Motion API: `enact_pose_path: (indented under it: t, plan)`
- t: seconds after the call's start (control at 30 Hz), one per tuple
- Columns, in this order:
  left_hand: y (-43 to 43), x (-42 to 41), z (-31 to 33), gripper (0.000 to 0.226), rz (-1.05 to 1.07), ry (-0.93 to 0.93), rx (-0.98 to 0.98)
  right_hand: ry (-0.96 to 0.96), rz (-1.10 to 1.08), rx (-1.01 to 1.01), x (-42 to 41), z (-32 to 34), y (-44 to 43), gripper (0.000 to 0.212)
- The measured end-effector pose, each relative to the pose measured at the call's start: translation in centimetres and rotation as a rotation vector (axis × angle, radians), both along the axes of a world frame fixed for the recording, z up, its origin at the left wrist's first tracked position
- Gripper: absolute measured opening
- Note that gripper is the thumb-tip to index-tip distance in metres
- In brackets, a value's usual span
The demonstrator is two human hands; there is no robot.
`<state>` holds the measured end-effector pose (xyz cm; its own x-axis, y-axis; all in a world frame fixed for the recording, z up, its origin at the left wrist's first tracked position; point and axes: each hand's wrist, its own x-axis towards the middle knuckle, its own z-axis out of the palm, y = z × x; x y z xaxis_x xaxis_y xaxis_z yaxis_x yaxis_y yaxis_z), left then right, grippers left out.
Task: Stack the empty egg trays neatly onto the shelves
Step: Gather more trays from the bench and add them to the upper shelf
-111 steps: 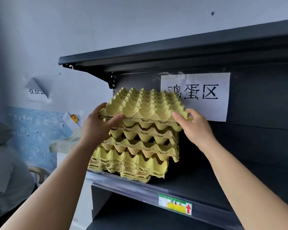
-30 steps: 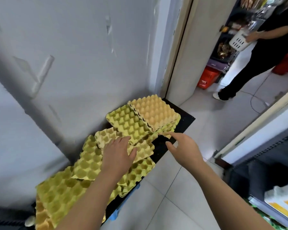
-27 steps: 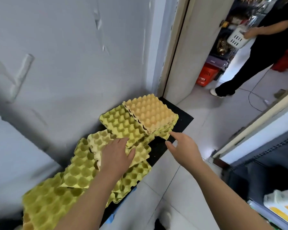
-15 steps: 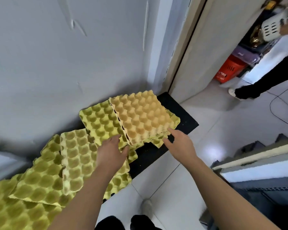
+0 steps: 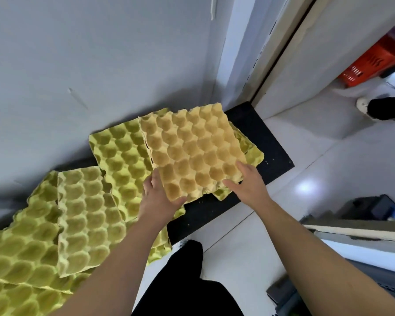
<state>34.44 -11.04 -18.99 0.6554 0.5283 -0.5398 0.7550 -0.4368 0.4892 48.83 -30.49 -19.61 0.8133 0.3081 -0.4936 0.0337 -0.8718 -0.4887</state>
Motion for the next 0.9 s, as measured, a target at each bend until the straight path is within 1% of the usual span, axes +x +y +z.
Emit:
enact_pose_path:
  t: [0.07,0.17,0.27,0.33,0.4,0.47,0.6,0.63,0.73,0.9]
  plan:
    - [0.0,0.7,-0.9,0.125,0.027,0.026,-0.030,0.054,-0.024,-0.021,1.3,-1.4,0.0,0.088]
    - [-0.2,1.2,-1.9,0.130,0.046,0.062,-0.040,0.105,-0.020,-0.048,2.9,-2.9,0.0,0.097]
    - [-0.4,1.0,-2.5,0.128,0.076,0.080,-0.055,0.170,-0.033,-0.045,4.2,-4.3,0.0,0.110]
    - [-0.6,0.9,-2.6,0.125,0.092,0.092,-0.073,0.224,-0.049,0.003,5.0,-4.9,0.0,0.121]
    - [-0.9,0.8,-2.6,0.124,0.107,0.083,-0.088,0.266,-0.045,0.055,5.5,-5.2,-0.1,0.127]
    - [-1.3,1.1,-2.3,0.128,0.158,0.070,-0.116,0.264,-0.036,0.070,5.9,-5.2,-0.2,0.126]
    - [-2.2,1.7,-1.3,0.130,0.261,-0.008,-0.127,0.172,0.020,0.156,6.3,-3.9,-0.4,0.105]
    - [-2.4,1.6,-1.0,0.129,0.285,-0.044,-0.134,0.154,0.032,0.170,6.5,-3.2,-0.5,0.104]
    - [-3.3,1.1,0.6,0.128,0.367,-0.156,-0.150,0.087,0.067,0.159,6.8,-0.6,-0.5,0.111]
    - [-4.8,-1.1,5.6,0.121,0.496,-0.313,-0.046,-0.032,0.202,0.201,6.3,5.5,0.9,0.113]
